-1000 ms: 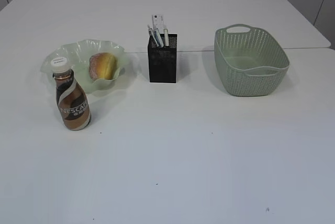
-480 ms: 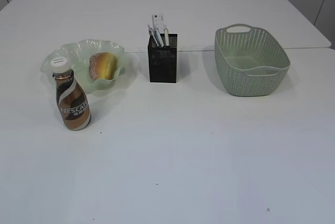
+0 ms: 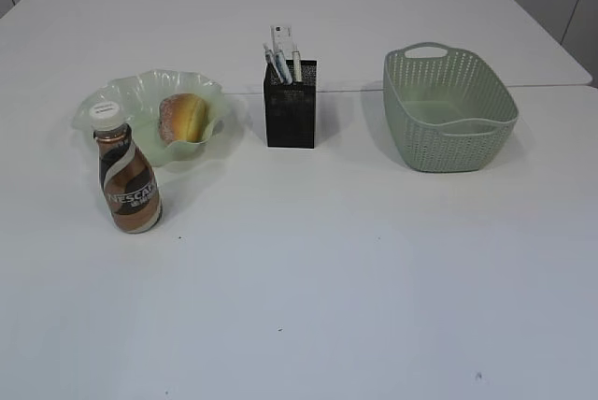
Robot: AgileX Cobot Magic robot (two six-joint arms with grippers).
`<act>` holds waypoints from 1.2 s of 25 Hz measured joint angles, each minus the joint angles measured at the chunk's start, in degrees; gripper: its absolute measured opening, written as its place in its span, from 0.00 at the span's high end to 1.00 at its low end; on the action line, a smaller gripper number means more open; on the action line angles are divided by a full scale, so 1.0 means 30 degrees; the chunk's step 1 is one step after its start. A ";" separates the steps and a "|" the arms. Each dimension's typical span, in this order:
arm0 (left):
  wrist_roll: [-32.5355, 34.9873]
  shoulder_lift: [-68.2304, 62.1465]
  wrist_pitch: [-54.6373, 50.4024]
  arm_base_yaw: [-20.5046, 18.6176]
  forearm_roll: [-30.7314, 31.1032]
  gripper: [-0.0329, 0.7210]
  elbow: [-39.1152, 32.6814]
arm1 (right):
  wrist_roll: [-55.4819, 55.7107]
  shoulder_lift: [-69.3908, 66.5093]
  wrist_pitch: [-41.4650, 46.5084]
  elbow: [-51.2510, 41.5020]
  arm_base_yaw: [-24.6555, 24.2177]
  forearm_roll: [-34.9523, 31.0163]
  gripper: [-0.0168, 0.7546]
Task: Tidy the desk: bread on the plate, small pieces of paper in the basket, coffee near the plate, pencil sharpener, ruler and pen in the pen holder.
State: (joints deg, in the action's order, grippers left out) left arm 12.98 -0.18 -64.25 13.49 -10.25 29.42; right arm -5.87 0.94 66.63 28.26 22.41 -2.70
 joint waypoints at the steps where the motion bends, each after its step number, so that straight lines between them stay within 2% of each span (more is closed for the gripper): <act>1: 0.0000 0.0000 0.0000 0.0000 0.0000 0.47 0.0000 | 0.0000 0.0000 0.0000 0.0000 0.0000 0.0000 0.52; 9: 0.0000 0.0000 0.0000 -0.0243 0.0000 0.49 0.0000 | 0.0041 0.0000 -0.0028 0.0000 -0.0737 0.0000 0.52; 13: 0.0000 0.0000 0.0000 -0.1925 0.0000 0.49 0.0000 | 0.0041 0.0000 -0.0028 0.0000 -0.3807 0.0000 0.52; 15: 0.0000 0.0000 0.0000 -0.3042 0.0000 0.49 0.0000 | 0.0041 0.0000 -0.0028 0.0000 -0.3807 0.0000 0.52; 16: 0.0000 0.0000 0.0000 -0.3504 0.0000 0.49 0.0000 | 0.0068 0.0000 -0.0028 0.0000 -0.5380 0.0000 0.52; 18: 0.0000 0.0000 0.0000 -0.4289 0.0000 0.49 0.0000 | 0.0068 0.0000 -0.0028 0.0000 -0.5920 0.0000 0.52; 30: 0.0000 0.0000 0.0000 -0.4554 0.0000 0.49 0.0000 | 0.0068 0.0000 -0.0028 0.0000 -0.6149 0.0000 0.52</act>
State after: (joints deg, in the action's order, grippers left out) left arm 12.98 -0.18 -64.25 -0.17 -10.25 29.42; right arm -5.67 0.94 66.55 28.26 3.96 -2.70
